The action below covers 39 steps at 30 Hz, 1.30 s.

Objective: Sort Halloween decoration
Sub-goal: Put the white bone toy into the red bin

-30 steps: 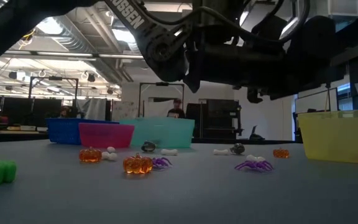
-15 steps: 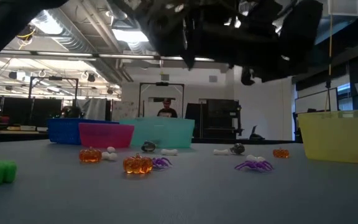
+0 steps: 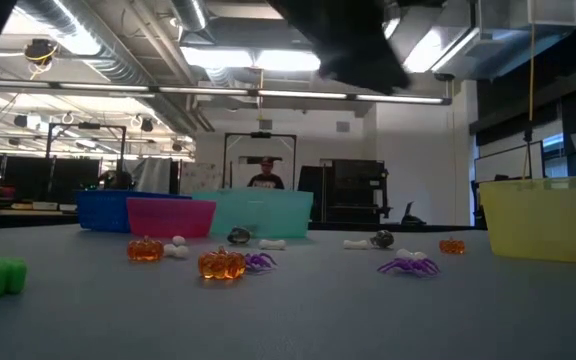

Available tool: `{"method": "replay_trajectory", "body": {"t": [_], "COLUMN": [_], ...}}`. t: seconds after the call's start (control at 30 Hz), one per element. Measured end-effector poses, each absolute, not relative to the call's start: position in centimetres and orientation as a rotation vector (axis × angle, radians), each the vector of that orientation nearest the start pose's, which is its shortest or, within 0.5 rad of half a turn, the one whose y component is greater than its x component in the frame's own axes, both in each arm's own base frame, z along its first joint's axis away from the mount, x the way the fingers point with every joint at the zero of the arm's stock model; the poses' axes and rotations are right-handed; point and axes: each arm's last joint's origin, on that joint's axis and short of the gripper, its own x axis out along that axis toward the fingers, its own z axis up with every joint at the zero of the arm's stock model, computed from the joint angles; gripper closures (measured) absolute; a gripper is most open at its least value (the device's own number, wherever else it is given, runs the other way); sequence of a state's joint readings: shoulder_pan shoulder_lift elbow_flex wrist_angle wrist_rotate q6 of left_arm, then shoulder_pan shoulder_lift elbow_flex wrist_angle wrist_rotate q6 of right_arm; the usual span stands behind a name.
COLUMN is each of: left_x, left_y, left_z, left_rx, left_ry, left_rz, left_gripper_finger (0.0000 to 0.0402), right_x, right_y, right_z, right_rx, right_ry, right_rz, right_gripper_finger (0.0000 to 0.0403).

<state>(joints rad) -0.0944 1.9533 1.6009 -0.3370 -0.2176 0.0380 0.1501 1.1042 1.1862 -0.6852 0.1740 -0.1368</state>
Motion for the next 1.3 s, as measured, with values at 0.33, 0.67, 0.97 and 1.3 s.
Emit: {"method": "replay_trajectory", "body": {"t": [0.33,0.67,0.97,1.3], "left_x": [37.1,34.1,32.3,32.1], "left_y": [-3.0,-3.4,-3.2,-2.9], "left_z": [29.3,23.9,18.6,16.7], "left_rx": [0.099,-0.055,-0.056,0.248], "left_ry": [1.067,1.376,1.441,1.366], "left_rz": [0.097,-0.061,-0.097,-0.207], "left_gripper_finger": [0.021,0.021,0.0218,0.0237], "right_x": [21.6,21.6,21.6,21.6], "right_y": [2.8,2.8,2.8,2.8], "right_z": [36.2,36.2,36.2,36.2], "right_rx": [-0.235,-0.235,-0.235,-0.235], "right_ry": [0.628,0.628,0.628,0.628], "right_rz": [0.019,0.02,0.021,0.021], "right_gripper_finger": [0.0242,0.0242,0.0242,0.0242]}}
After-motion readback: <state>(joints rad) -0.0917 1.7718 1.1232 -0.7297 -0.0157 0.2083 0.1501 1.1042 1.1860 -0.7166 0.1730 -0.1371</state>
